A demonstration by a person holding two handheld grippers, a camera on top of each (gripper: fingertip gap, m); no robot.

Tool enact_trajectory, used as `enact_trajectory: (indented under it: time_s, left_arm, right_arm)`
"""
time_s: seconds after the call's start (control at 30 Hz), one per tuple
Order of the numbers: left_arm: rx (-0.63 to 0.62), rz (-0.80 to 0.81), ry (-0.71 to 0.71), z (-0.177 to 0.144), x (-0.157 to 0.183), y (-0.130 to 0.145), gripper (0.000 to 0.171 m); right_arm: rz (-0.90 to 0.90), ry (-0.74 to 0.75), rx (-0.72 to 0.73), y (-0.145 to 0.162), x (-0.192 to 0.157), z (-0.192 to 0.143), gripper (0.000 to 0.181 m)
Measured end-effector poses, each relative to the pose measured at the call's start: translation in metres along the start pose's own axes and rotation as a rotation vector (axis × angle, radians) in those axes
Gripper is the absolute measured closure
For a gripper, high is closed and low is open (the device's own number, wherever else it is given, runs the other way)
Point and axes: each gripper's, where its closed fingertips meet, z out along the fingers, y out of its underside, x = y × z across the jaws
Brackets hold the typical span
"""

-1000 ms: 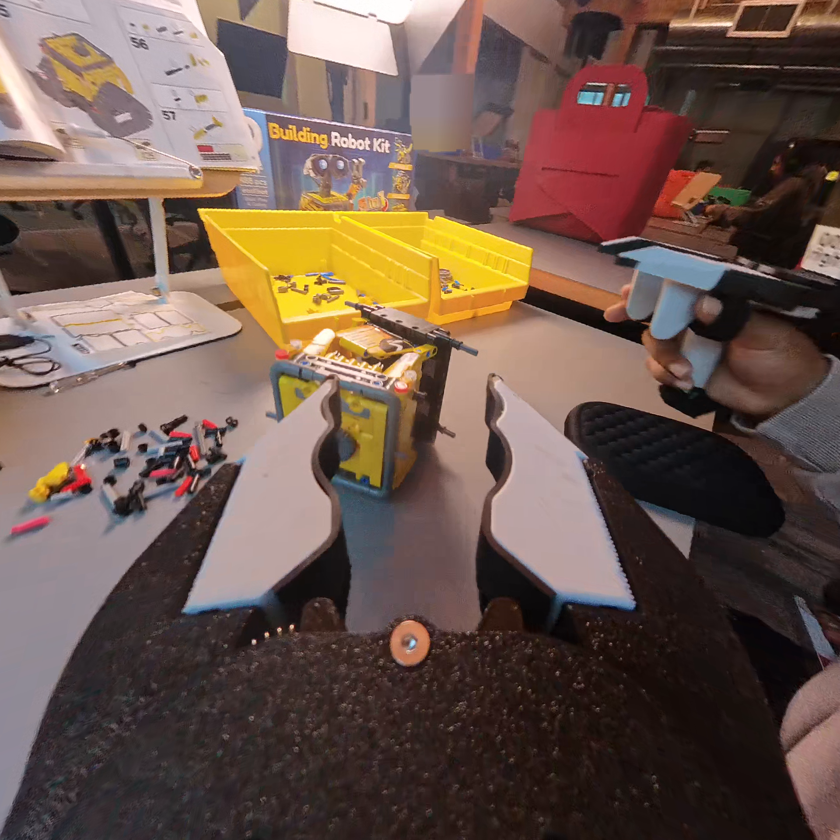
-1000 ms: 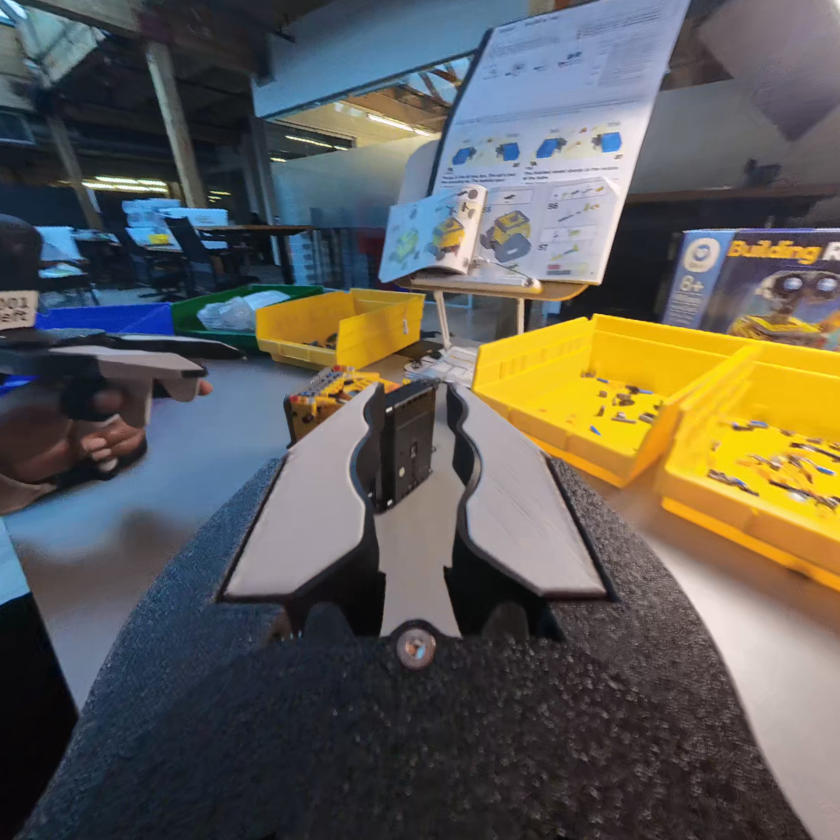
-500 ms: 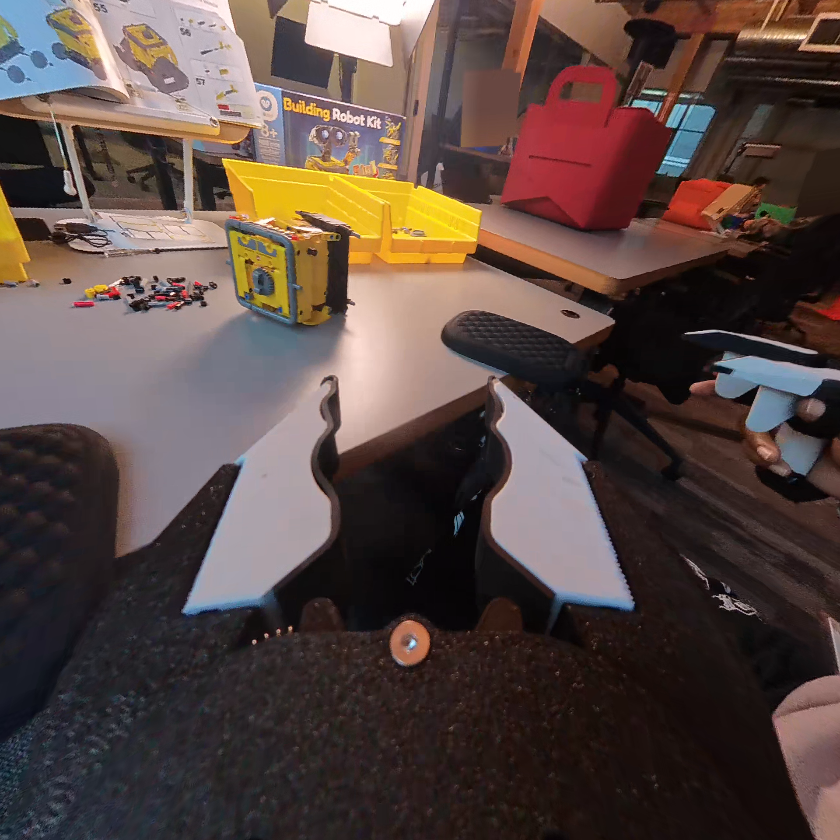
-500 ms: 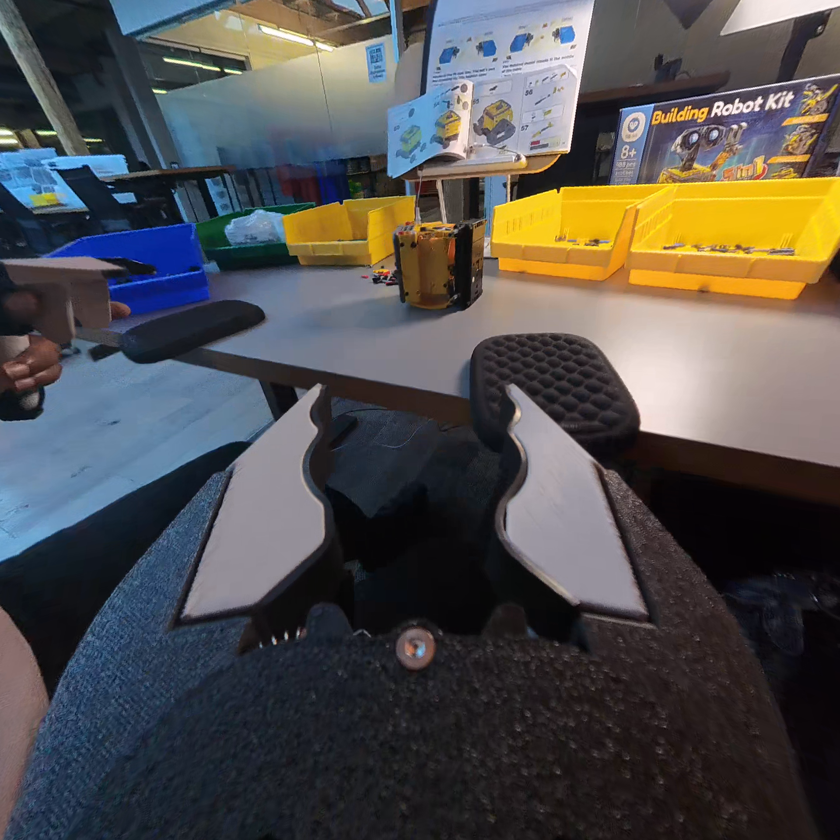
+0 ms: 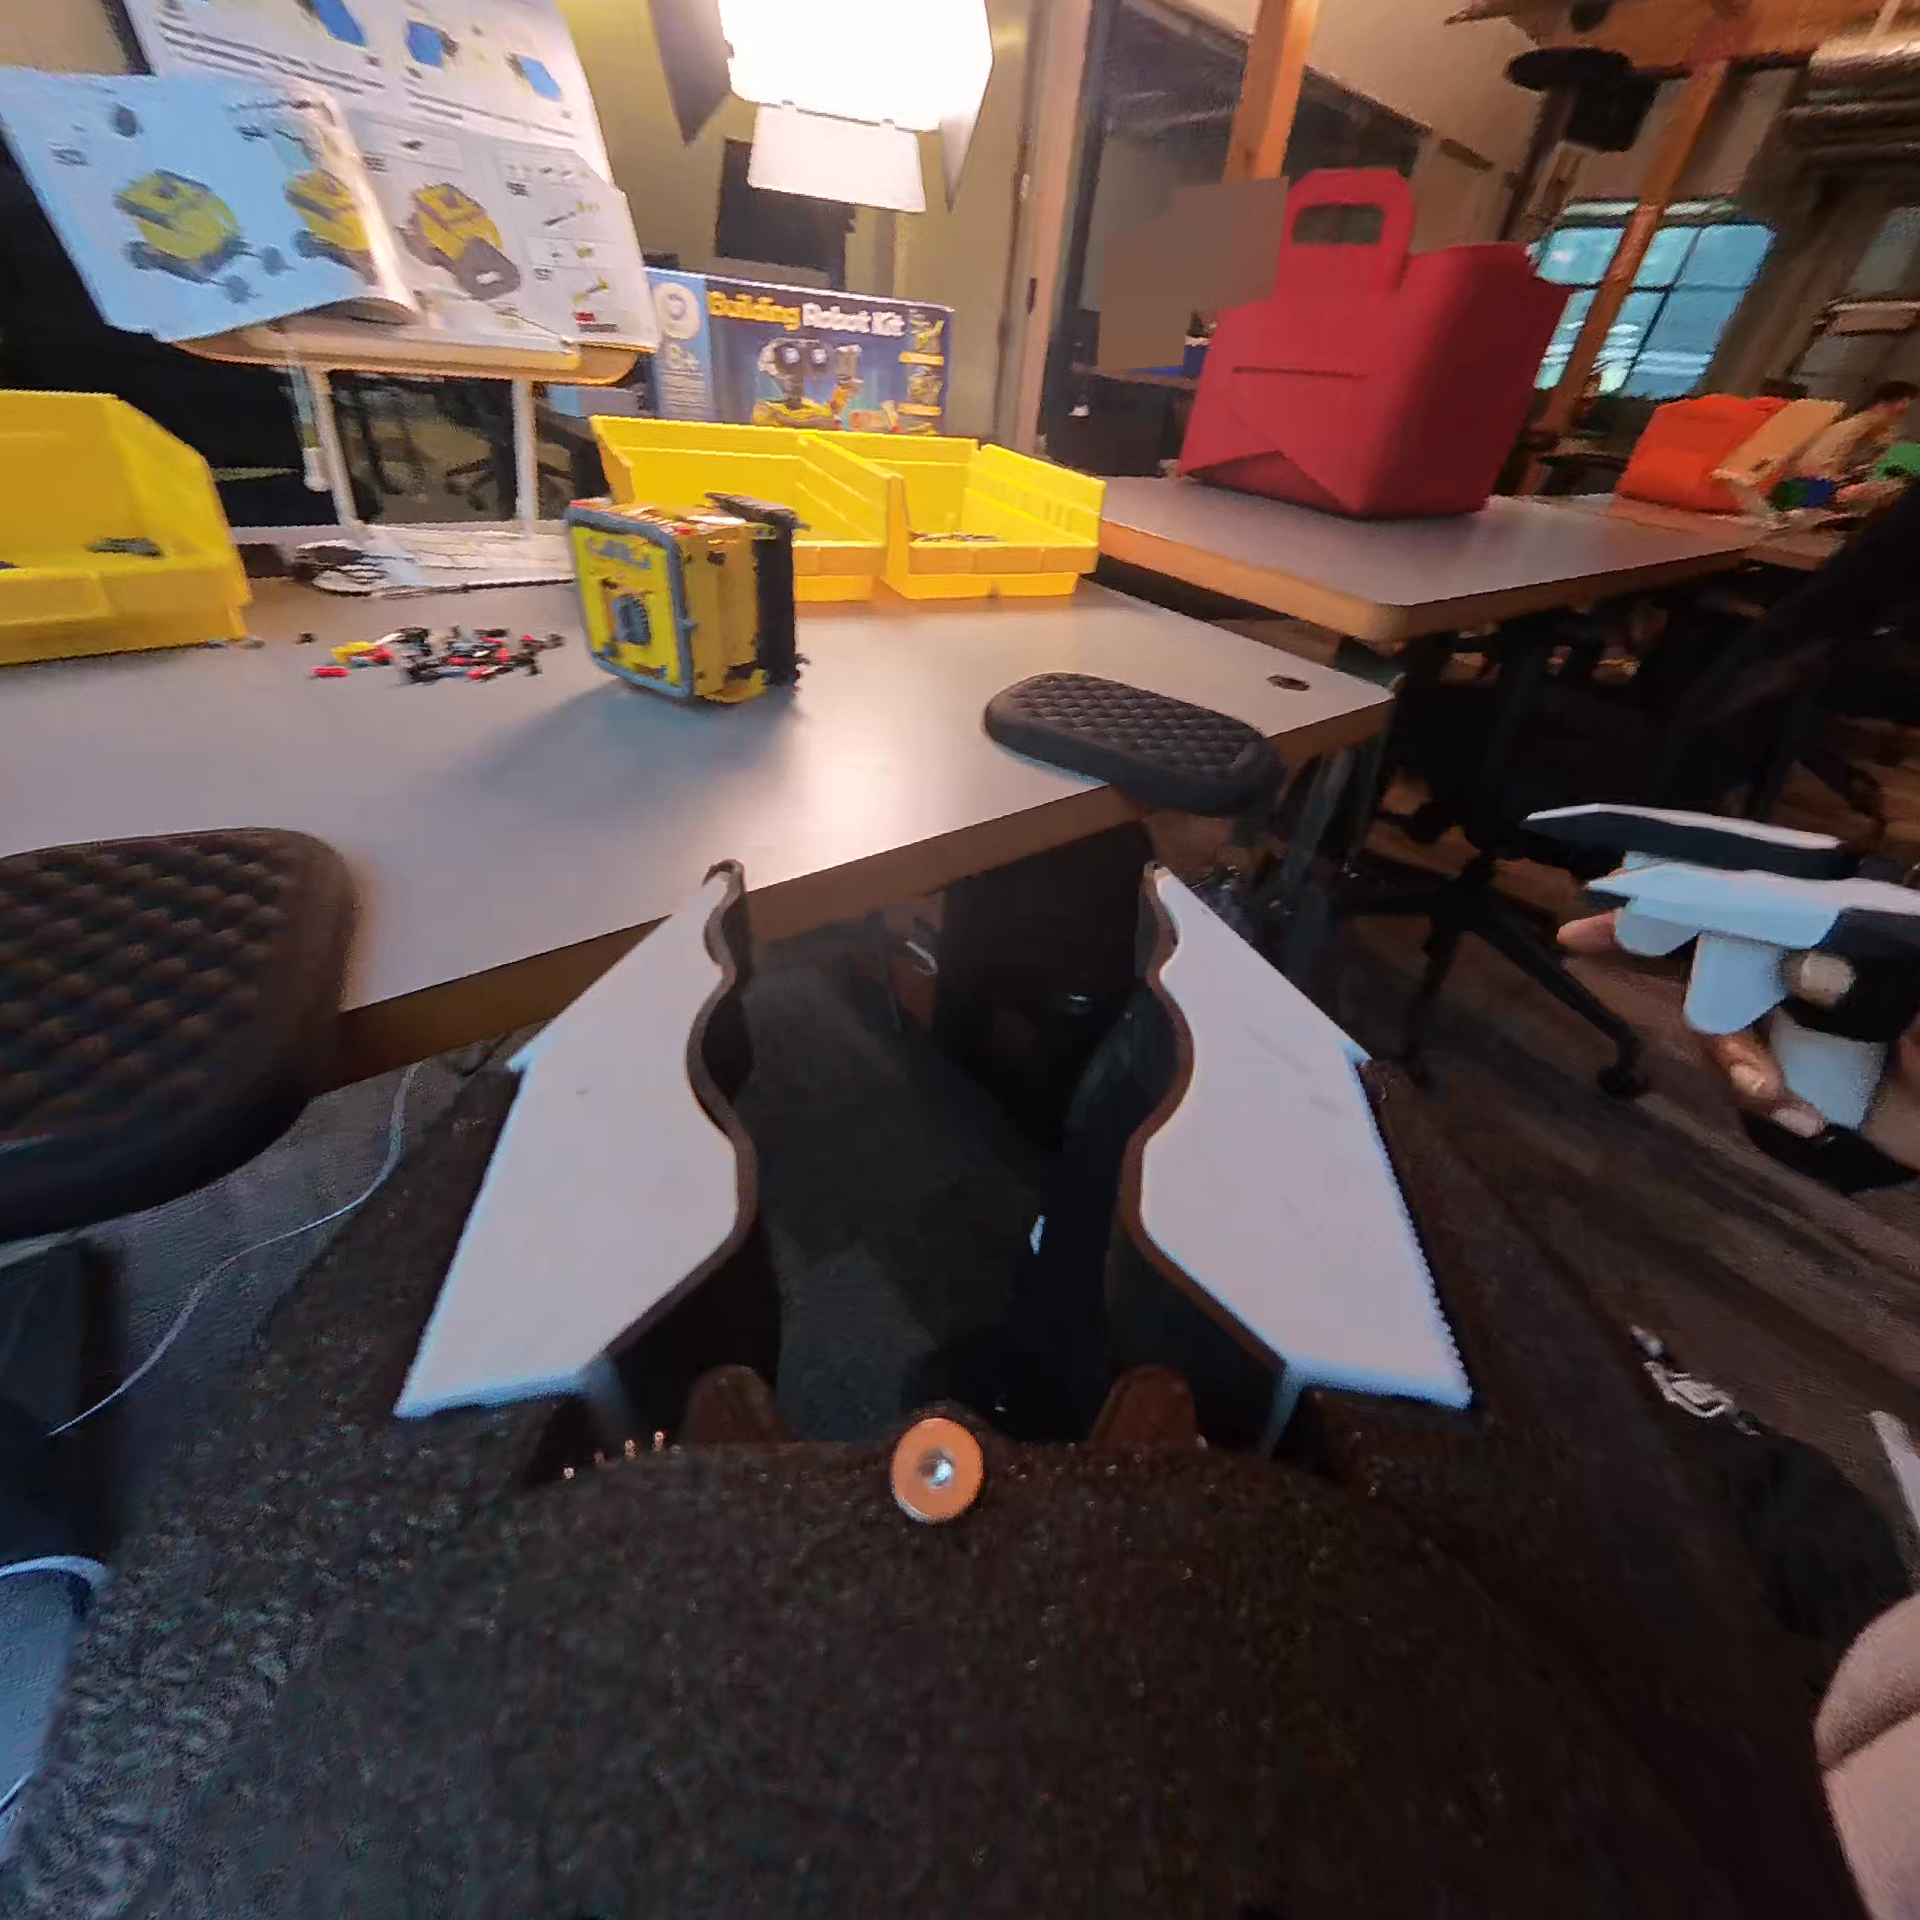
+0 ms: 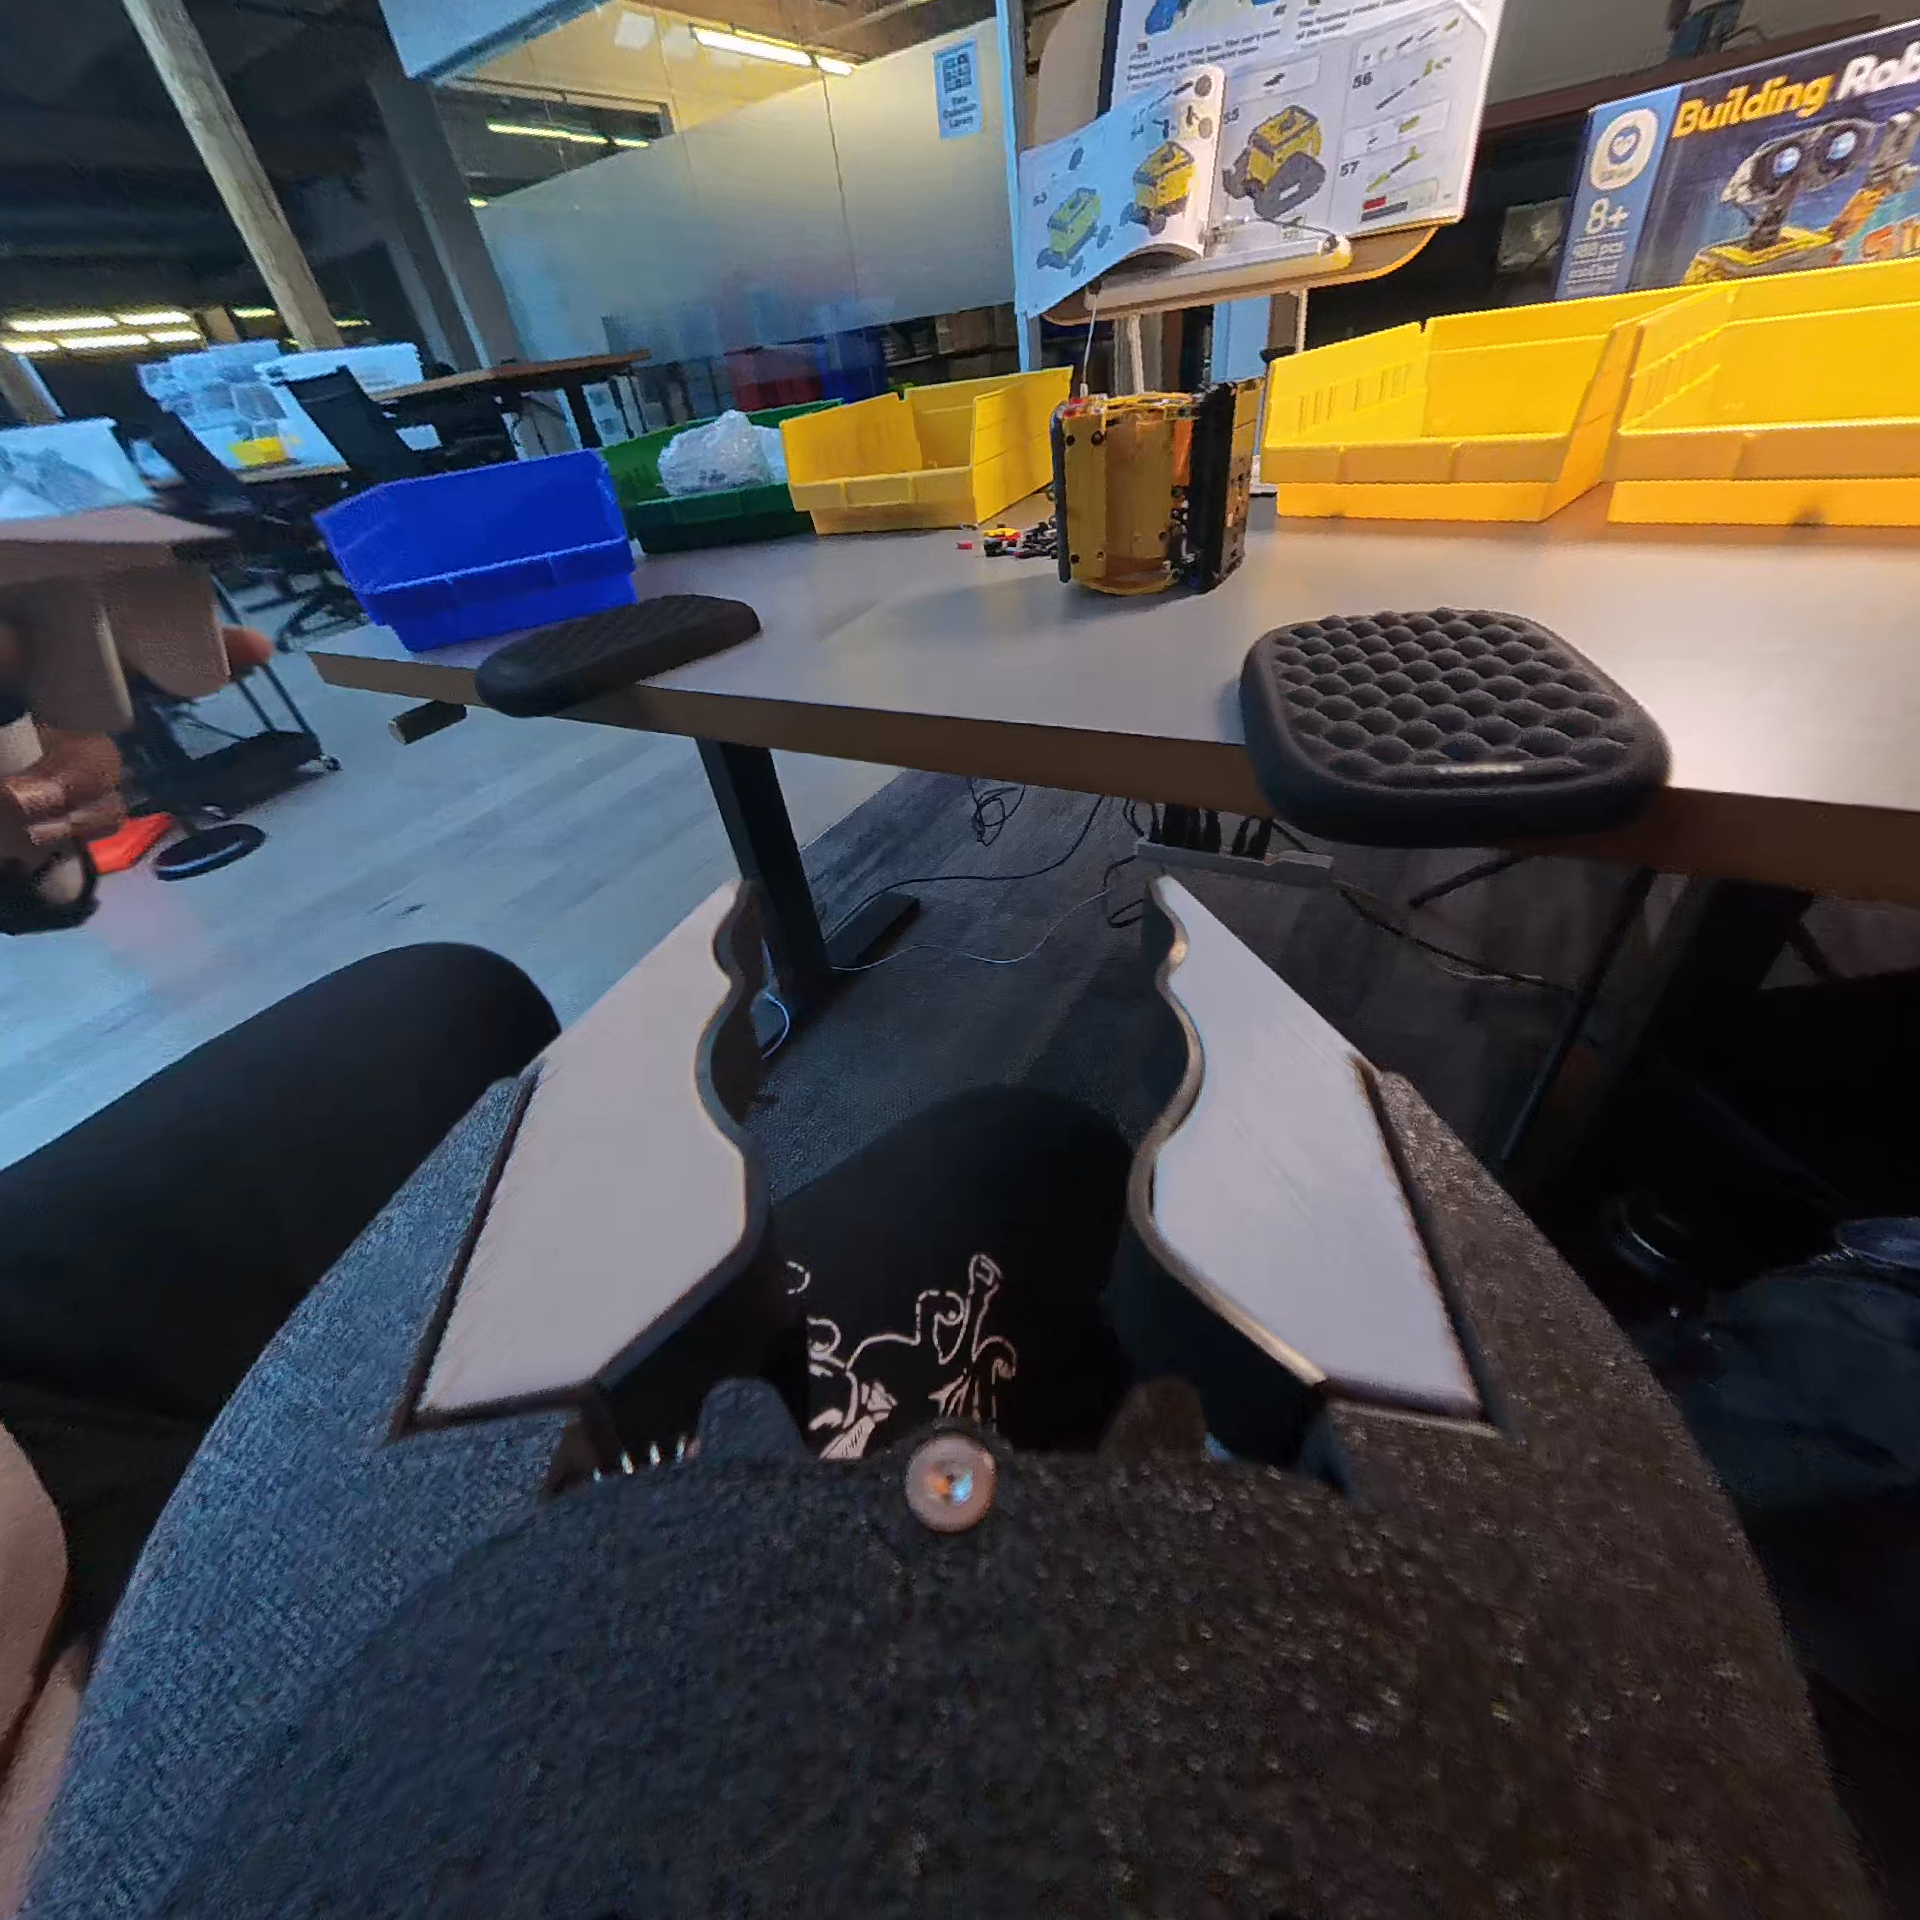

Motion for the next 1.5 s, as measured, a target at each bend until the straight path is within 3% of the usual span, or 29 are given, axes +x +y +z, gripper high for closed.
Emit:
enact_trajectory:
  time_s: [0.13, 0.27, 0.37, 0.47, 0.63, 0.77, 1.0, 1.2, 1.37, 1.5]
  left_arm:
    - [-0.045, 0.051, -0.148, -0.023, -0.056, 0.019, 0.099]
    - [-0.022, 0.033, -0.248, -0.033, -0.130, 0.025, 0.093]
    - [0.063, 0.066, -0.331, -0.038, -0.200, 0.012, 0.093]
    - [0.120, 0.144, -0.401, -0.045, -0.265, -0.005, 0.097]
    - [0.079, 0.127, -0.471, -0.062, -0.345, -0.033, 0.099]
    - [0.017, 0.006, -0.524, -0.097, -0.367, -0.062, 0.098]
    - [-0.133, -0.155, -0.600, -0.168, -0.368, -0.114, 0.098]
    - [-0.086, -0.169, -0.610, -0.220, -0.389, -0.182, 0.099]
    - [0.003, -0.228, -0.564, -0.277, -0.421, -0.249, 0.098]
    - [-0.007, -0.260, -0.552, -0.336, -0.453, -0.292, 0.099]
  right_arm:
    - [0.003, -0.120, -0.019, -0.001, -0.027, 0.056, 0.109]
    - [0.001, -0.214, -0.035, 0.001, -0.055, 0.135, 0.110]
    - [-0.072, -0.218, -0.012, -0.012, -0.063, 0.200, 0.111]
    - [-0.167, -0.232, 0.030, -0.044, -0.076, 0.258, 0.117]
    - [-0.248, -0.286, -0.065, -0.084, -0.110, 0.344, 0.118]
    - [-0.216, -0.323, -0.191, -0.115, -0.138, 0.376, 0.116]
    - [-0.155, -0.368, -0.385, -0.158, -0.193, 0.387, 0.117]
    - [-0.219, -0.367, -0.389, -0.242, -0.244, 0.424, 0.118]
    - [-0.249, -0.383, -0.296, -0.328, -0.341, 0.465, 0.116]
    - [-0.280, -0.457, -0.293, -0.349, -0.430, 0.498, 0.111]
